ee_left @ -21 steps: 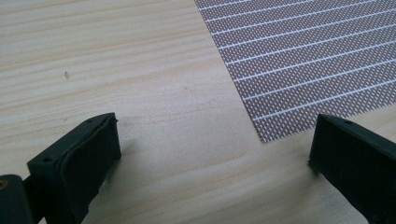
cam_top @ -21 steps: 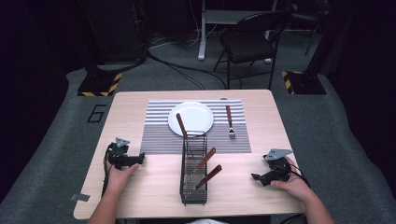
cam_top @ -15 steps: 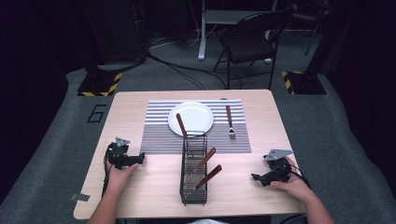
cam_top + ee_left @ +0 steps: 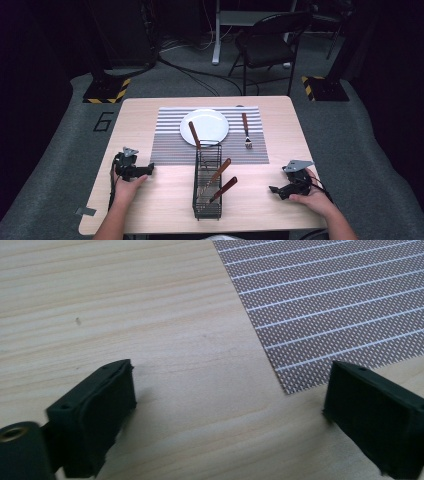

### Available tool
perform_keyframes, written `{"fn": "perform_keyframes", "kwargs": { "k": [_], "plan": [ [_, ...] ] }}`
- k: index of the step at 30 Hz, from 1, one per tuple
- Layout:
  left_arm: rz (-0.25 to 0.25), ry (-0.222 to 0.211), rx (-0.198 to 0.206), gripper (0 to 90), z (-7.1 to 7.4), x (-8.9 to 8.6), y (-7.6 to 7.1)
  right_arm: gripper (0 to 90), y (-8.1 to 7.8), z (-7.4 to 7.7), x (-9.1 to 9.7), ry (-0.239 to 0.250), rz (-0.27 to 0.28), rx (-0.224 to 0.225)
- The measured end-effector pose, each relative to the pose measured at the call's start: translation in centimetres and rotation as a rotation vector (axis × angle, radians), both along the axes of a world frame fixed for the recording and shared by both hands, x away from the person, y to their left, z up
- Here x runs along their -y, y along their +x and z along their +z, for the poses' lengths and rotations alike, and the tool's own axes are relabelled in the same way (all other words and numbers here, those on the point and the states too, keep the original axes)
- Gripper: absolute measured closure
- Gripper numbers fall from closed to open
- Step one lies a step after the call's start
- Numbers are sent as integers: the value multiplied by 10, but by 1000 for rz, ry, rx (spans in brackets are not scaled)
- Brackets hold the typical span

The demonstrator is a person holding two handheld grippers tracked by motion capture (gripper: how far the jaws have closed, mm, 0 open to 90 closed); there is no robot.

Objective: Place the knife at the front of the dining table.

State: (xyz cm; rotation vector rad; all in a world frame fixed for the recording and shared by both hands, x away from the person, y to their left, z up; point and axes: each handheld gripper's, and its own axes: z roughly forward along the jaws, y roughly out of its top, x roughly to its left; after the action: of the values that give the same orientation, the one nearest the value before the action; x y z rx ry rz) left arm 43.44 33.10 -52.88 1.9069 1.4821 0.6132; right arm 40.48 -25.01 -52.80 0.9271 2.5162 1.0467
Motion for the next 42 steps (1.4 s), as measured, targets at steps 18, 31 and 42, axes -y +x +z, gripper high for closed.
{"fn": "perform_keyframes", "kwargs": {
  "k": [18,31,42],
  "plan": [
    [-36,12,-12,391,41,2,-19,0,0,0,0,0,0,0],
    [-124,-56,66,434,94,28,-31,0,0,0,0,0,0,0],
    [-237,-116,84,494,124,59,-32,0,0,0,0,0,1,0]
  ]
}}
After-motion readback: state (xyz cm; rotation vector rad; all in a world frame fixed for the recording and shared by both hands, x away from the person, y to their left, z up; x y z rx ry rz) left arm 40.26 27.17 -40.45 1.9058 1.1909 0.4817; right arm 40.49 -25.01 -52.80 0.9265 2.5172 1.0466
